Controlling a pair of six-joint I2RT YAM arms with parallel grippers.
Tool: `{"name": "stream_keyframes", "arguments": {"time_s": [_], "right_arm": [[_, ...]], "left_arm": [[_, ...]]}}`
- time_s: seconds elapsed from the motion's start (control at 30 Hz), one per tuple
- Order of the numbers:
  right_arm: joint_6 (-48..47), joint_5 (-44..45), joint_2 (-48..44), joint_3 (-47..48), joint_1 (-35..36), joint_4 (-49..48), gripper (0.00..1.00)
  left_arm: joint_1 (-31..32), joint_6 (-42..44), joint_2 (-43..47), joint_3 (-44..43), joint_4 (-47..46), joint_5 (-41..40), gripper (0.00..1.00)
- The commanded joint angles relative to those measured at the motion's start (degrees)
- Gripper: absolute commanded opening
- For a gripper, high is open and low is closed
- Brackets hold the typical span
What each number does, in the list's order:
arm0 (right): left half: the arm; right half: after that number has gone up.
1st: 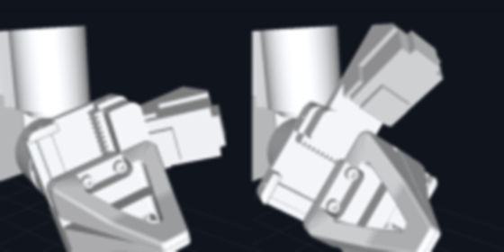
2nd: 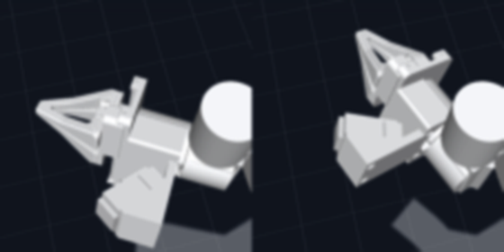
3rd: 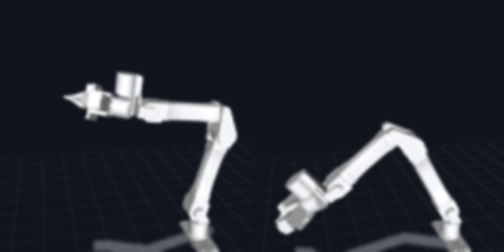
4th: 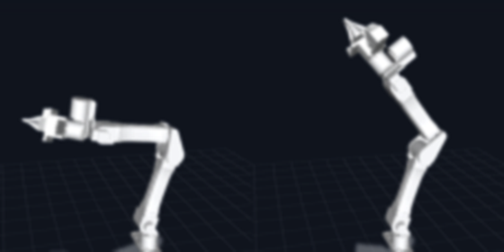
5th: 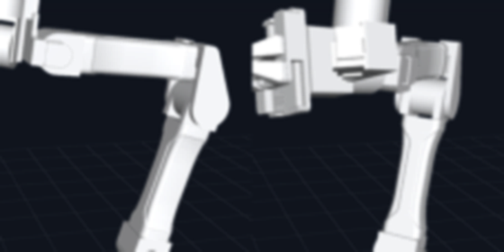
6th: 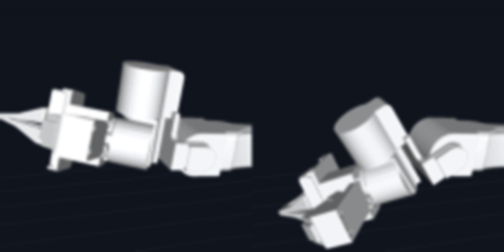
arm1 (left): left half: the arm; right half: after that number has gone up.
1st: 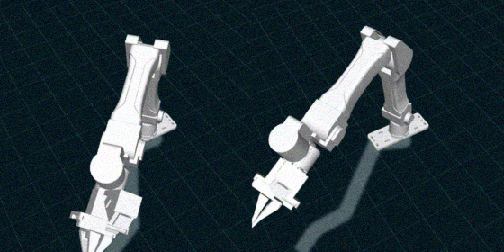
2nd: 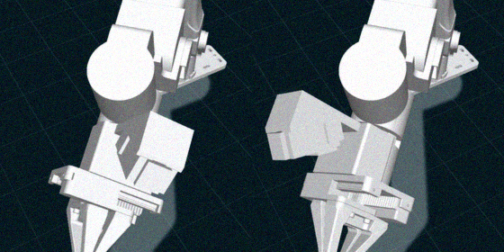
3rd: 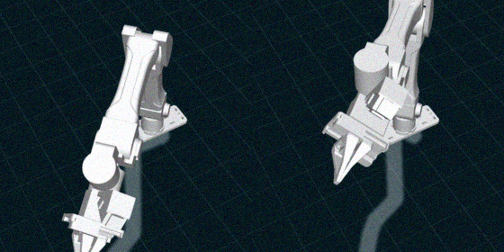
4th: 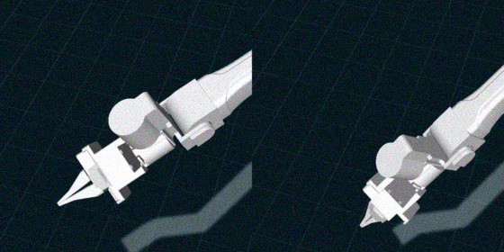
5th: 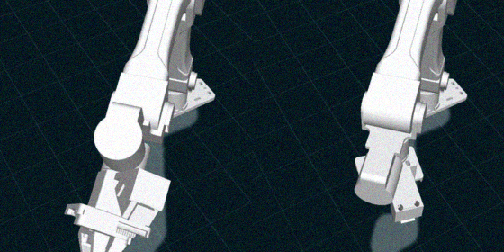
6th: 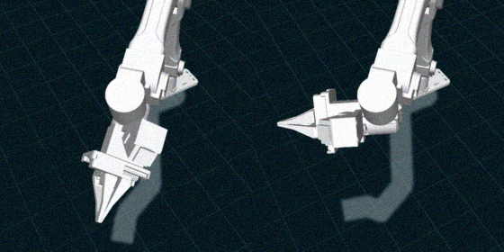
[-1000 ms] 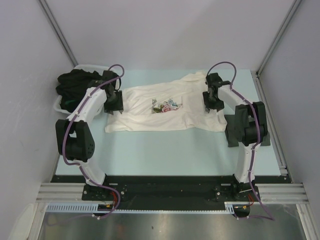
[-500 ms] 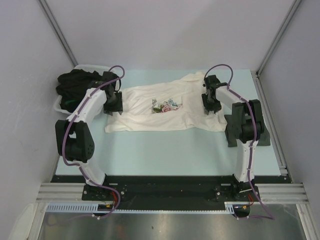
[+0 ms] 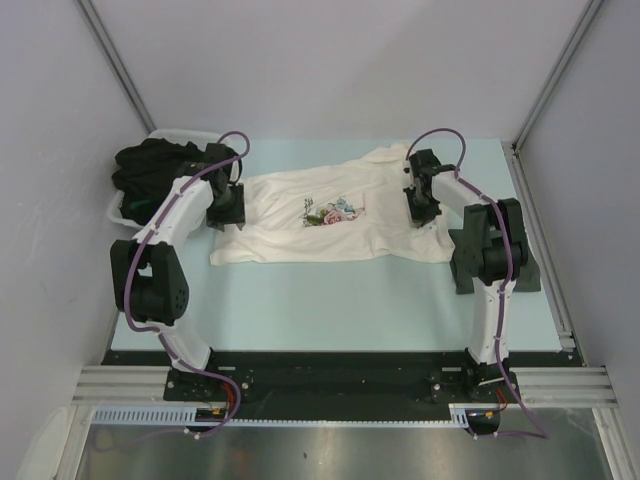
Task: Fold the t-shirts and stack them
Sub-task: Fold the flattened tshirt in 1/3 of the way
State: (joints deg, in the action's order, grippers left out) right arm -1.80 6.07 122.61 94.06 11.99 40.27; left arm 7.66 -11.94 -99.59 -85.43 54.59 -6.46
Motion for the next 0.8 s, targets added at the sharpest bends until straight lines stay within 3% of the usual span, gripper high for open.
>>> {"name": "stream_keyframes", "arguments": {"time_s": [0.0, 0.77], "right_arm": [[-0.74, -0.35, 0.79, 2.53, -1.09, 0.07, 0.03], [-4.44, 1.41, 6.76, 19.58, -1.7, 7.8, 0.0]], "left_arm": [[0.16, 0.78, 3.0, 0.44, -0.53, -0.57, 0.51], [0.16, 1.49, 0.54, -2.02, 0.26, 0.48, 0.51]]}}
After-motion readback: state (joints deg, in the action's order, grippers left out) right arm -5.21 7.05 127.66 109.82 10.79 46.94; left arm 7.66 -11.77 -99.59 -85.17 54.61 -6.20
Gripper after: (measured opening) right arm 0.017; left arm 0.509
